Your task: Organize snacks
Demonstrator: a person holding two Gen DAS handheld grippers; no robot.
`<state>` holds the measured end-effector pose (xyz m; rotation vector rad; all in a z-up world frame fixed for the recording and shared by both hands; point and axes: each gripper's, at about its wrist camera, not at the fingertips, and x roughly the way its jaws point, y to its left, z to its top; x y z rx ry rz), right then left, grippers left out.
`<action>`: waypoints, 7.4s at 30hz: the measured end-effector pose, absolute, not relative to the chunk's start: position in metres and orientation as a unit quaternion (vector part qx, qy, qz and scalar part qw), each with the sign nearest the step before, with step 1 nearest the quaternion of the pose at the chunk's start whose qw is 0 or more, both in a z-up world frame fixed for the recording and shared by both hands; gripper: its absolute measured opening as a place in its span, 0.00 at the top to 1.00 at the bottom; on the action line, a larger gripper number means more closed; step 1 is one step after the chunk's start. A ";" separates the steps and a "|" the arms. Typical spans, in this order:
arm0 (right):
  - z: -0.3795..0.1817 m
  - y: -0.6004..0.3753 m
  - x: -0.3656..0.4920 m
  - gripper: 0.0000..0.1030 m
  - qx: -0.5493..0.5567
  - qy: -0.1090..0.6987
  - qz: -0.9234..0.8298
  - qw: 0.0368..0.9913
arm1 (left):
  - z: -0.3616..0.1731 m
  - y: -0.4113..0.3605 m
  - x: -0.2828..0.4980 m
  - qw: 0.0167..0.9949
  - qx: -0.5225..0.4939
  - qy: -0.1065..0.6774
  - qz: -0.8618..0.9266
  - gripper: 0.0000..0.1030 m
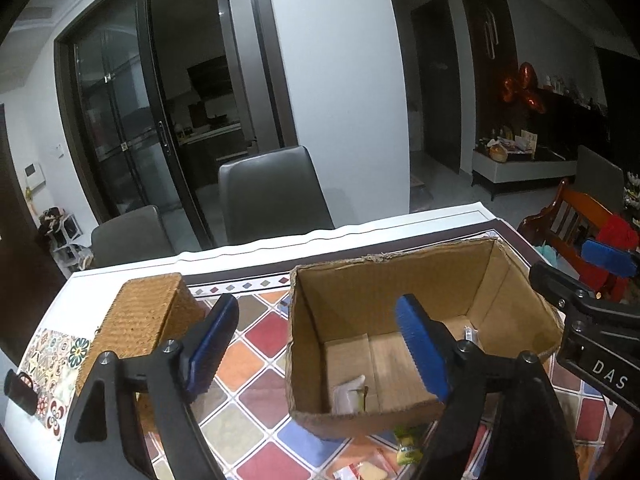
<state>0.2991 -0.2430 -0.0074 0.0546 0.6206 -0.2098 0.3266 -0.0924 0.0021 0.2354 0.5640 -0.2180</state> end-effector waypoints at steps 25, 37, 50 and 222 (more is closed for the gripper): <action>0.026 -0.243 0.218 0.26 0.030 0.271 -0.130 0.953 | 0.029 -0.086 0.253 0.953 0.111 0.263 -0.104 0.21; 0.026 -0.242 0.190 0.26 0.026 0.268 -0.136 0.953 | 0.025 -0.082 0.223 0.953 0.107 0.261 -0.108 0.21; 0.009 -0.248 0.161 0.26 0.026 0.283 -0.147 0.947 | 0.011 -0.087 0.196 0.951 0.108 0.268 -0.114 0.21; -0.009 -0.213 0.190 0.57 0.020 0.305 -0.087 0.948 | -0.003 -0.058 0.216 0.950 0.089 0.288 -0.081 0.69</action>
